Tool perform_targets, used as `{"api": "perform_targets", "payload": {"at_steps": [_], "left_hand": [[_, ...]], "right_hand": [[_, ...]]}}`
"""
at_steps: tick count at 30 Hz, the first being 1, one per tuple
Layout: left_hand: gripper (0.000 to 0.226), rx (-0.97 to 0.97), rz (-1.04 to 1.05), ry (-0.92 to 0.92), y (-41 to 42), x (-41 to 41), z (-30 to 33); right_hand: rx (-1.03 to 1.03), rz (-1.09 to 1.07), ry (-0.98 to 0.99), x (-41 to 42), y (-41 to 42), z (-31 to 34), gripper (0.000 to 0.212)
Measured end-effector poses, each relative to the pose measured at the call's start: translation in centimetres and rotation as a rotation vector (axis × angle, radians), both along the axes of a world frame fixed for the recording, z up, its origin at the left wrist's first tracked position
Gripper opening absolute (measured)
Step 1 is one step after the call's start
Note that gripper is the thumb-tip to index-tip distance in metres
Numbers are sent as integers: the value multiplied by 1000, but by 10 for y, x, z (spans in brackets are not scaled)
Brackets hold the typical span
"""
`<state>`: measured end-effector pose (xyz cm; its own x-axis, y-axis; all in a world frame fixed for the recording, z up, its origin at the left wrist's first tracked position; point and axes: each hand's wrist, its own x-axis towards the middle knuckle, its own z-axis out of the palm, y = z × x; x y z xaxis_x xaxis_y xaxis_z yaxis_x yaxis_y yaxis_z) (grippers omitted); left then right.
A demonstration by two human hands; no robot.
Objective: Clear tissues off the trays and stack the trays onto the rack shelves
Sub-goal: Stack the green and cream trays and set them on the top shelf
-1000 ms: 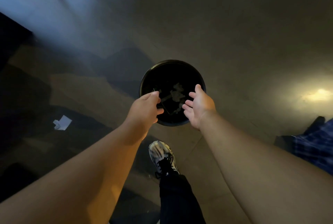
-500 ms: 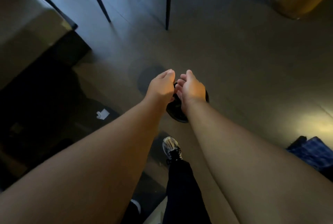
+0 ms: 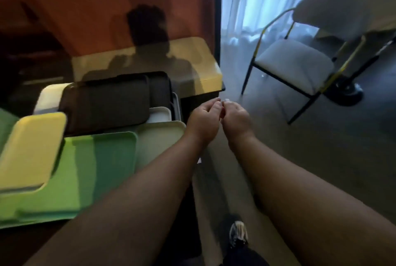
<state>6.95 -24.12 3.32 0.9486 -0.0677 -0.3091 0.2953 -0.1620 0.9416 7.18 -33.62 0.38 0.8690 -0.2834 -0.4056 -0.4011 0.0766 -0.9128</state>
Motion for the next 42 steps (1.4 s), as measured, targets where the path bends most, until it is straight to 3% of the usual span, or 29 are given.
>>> {"api": "perform_targets", "payload": {"at_steps": [4, 7, 12, 15, 17, 19, 23, 28, 33, 37, 39, 42], "left_hand": [[42, 59, 195, -38, 91, -16, 7], [47, 100, 310, -26, 141, -27, -1], [36, 149, 360, 15, 191, -41, -23], [37, 120, 325, 49, 211, -40, -34], [40, 107, 269, 64, 222, -36, -37], [44, 110, 203, 56, 232, -31, -37], [47, 151, 93, 42, 242, -20, -31], [50, 201, 74, 46, 232, -16, -34], [49, 235, 190, 84, 224, -16, -33], [40, 235, 233, 116, 237, -24, -26], [24, 319, 285, 92, 255, -27, -24], [26, 498, 448, 51, 298, -38, -24]], "right_hand": [[-14, 250, -38, 0, 94, 18, 25], [-141, 374, -64, -6, 141, 17, 20], [-747, 322, 125, -11, 170, -12, 61], [-911, 269, 320, -20, 164, -30, 77], [-888, 228, 478, -21, 160, -44, 72], [-786, 155, 537, -21, 158, -55, 54], [-616, -4, 432, -22, 157, -51, 29], [-561, -78, 259, -4, 142, -22, 24], [-553, -46, 151, 23, 120, 16, 28], [-382, 18, 100, 36, 137, 45, 34], [-287, 105, 101, 39, 162, 50, 36], [-254, 305, 131, 28, 213, 49, 26]]}}
